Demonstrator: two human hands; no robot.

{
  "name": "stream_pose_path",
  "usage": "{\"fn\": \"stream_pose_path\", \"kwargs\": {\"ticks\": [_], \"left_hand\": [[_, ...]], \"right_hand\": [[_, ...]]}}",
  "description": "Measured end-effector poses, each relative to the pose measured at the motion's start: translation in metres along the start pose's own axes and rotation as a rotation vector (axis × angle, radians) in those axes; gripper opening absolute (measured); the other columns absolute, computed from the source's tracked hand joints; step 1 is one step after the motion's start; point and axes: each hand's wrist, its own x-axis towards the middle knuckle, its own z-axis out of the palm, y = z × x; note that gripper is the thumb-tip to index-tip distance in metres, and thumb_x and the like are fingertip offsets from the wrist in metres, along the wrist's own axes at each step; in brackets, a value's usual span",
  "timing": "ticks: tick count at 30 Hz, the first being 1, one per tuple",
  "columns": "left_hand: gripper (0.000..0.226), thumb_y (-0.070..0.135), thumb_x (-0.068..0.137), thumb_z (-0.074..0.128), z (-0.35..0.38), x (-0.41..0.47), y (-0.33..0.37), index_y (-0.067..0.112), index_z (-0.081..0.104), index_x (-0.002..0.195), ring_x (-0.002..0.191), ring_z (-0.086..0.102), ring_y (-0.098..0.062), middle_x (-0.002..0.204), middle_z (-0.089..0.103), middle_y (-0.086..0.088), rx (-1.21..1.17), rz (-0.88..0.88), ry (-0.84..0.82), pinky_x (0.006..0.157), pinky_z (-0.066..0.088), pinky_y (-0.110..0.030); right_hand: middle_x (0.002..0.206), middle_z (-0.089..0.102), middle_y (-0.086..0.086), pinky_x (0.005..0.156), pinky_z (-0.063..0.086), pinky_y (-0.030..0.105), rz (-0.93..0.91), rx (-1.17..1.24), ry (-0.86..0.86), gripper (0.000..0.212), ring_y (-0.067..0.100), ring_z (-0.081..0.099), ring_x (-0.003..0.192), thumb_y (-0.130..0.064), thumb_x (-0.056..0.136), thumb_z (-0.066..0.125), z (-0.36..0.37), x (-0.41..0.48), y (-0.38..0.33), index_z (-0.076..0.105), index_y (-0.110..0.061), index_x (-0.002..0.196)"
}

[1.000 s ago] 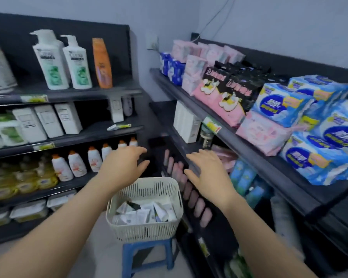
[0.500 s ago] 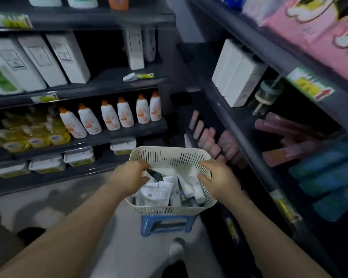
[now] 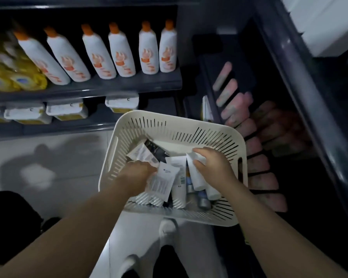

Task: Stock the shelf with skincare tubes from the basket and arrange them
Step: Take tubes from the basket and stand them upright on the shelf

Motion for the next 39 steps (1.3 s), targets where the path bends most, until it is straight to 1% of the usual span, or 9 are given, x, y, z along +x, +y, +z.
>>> {"fn": "stream_pose_path", "kwargs": {"ticks": [7,12,17,21,24,28,31,33,39], "left_hand": [[0.066,0.020,0.077,0.065,0.031,0.026,0.002,0.024,0.039,0.138,0.113,0.047,-0.023,0.130,0.044,-0.004,0.000,0.007,0.039,0.095,0.043,-0.036],[0.075,0.025,0.065,0.075,0.007,0.027,-0.004,0.017,0.042,0.132,0.096,0.057,-0.025,0.112,0.056,-0.007,-0.430,-0.103,0.087,0.080,0.051,-0.036],[0.078,0.013,0.077,0.070,-0.020,0.007,-0.008,0.027,0.031,0.143,0.093,0.053,-0.012,0.111,0.052,0.012,-0.871,-0.236,0.284,0.058,0.039,-0.006],[0.069,0.017,0.081,0.063,-0.025,-0.001,-0.010,0.034,0.035,0.141,0.096,0.059,-0.013,0.114,0.058,0.012,-1.043,-0.260,0.370,0.068,0.044,-0.017],[0.046,0.018,0.087,0.058,-0.023,-0.001,-0.008,0.029,0.047,0.131,0.090,0.061,-0.009,0.104,0.064,0.010,-1.198,-0.299,0.405,0.067,0.047,-0.025],[0.026,0.023,0.093,0.053,-0.025,-0.004,-0.006,0.020,0.057,0.118,0.088,0.061,-0.005,0.102,0.065,0.007,-1.281,-0.338,0.435,0.064,0.045,-0.022],[0.030,0.029,0.093,0.054,-0.031,-0.011,-0.006,0.018,0.058,0.121,0.093,0.063,-0.009,0.105,0.067,0.006,-1.339,-0.357,0.462,0.071,0.048,-0.026],[0.030,0.028,0.093,0.054,-0.037,-0.017,-0.004,0.016,0.058,0.120,0.093,0.063,-0.008,0.105,0.068,0.004,-1.365,-0.353,0.479,0.072,0.048,-0.025],[0.024,0.031,0.092,0.055,-0.063,-0.039,0.005,0.019,0.064,0.111,0.091,0.066,-0.009,0.098,0.071,0.006,-1.368,-0.291,0.500,0.070,0.046,-0.023]], "right_hand": [[0.130,0.061,0.006,0.105,0.039,0.036,0.015,-0.017,-0.046,0.040,0.022,0.052,0.122,-0.017,0.089,0.062,0.030,0.028,0.021,0.059,-0.014,0.129],[0.132,0.059,0.005,0.104,0.040,0.034,0.040,0.013,-0.104,0.040,0.022,0.051,0.124,-0.017,0.090,0.062,0.043,0.041,0.027,0.058,-0.016,0.130],[0.134,0.056,0.008,0.098,0.036,0.027,0.021,-0.008,-0.186,0.042,0.023,0.048,0.125,-0.014,0.090,0.061,0.050,0.056,0.025,0.057,-0.014,0.131],[0.133,0.054,0.018,0.101,0.037,0.036,0.028,-0.058,-0.282,0.041,0.031,0.043,0.129,-0.014,0.088,0.060,0.063,0.070,0.029,0.058,-0.007,0.128],[0.115,0.057,0.026,0.091,0.041,0.042,0.029,-0.109,-0.341,0.033,0.039,0.048,0.115,-0.013,0.082,0.060,0.069,0.076,0.030,0.063,0.002,0.112],[0.068,0.057,0.015,0.074,0.045,0.038,0.012,-0.162,-0.341,0.022,0.032,0.053,0.080,-0.026,0.067,0.060,0.071,0.083,0.028,0.064,-0.005,0.069],[0.068,0.047,0.001,0.071,0.044,0.030,0.047,-0.107,-0.375,0.021,0.023,0.051,0.086,-0.021,0.069,0.075,0.061,0.080,0.025,0.067,-0.005,0.079],[0.076,0.054,0.001,0.066,0.040,0.026,0.097,-0.057,-0.410,0.020,0.022,0.054,0.081,-0.021,0.068,0.078,0.053,0.073,0.023,0.061,-0.014,0.074],[0.065,0.040,-0.002,0.057,0.029,0.030,0.095,0.011,-0.472,0.035,0.013,0.038,0.059,-0.021,0.083,0.064,0.025,0.036,0.009,0.036,-0.019,0.063]]}}
